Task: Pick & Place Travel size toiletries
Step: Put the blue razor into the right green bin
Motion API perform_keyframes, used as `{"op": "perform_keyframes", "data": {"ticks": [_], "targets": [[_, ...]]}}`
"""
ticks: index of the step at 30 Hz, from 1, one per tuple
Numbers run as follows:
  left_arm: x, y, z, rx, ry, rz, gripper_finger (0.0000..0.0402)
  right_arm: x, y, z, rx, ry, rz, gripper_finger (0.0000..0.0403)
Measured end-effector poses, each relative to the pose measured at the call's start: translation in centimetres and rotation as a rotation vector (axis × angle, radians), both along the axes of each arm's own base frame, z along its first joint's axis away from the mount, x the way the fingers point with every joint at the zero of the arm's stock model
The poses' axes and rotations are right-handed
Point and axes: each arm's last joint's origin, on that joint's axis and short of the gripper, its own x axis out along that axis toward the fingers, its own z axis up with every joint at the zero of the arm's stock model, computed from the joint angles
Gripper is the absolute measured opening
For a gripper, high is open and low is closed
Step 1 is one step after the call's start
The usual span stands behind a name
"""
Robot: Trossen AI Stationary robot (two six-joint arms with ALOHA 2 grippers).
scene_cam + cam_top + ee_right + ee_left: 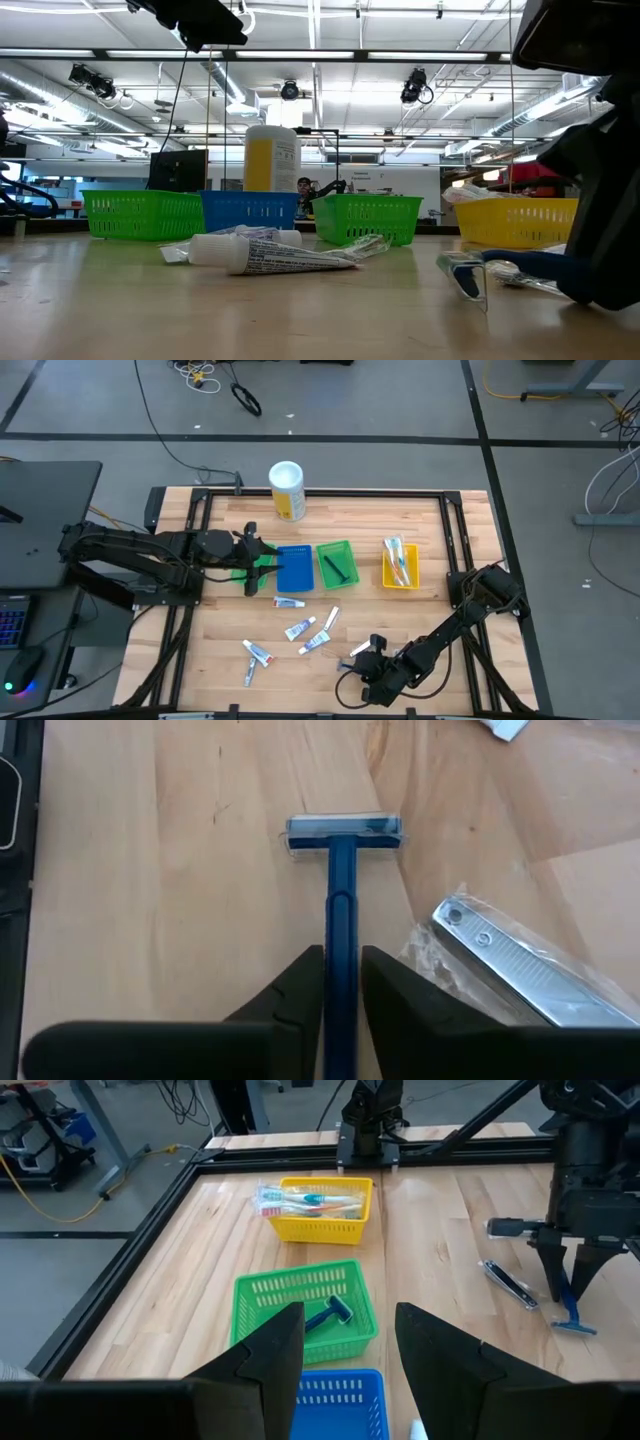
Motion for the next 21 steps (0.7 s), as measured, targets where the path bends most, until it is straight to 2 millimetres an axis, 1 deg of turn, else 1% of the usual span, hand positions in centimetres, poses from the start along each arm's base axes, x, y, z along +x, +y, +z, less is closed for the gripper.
{"op": "perform_keyframes", "data": {"ticks": [8,15,21], "targets": [[0.0,0.0,0.0,0.007,0.001,-0.003,0.0169,0.0,0.0,0.0,0.026,-0.003,-0.029,0.005],[0.0,0.0,0.0,0.007,0.001,-0.003,0.0169,0.5,-0.1,0.2,0.039,-0.028,-0.041,0.0046],[0.0,0.0,0.0,0.007,0.001,-0.003,0.0169,1.5,-0.5,0.5,0.038,-0.085,-0.017,0.0045]]}}
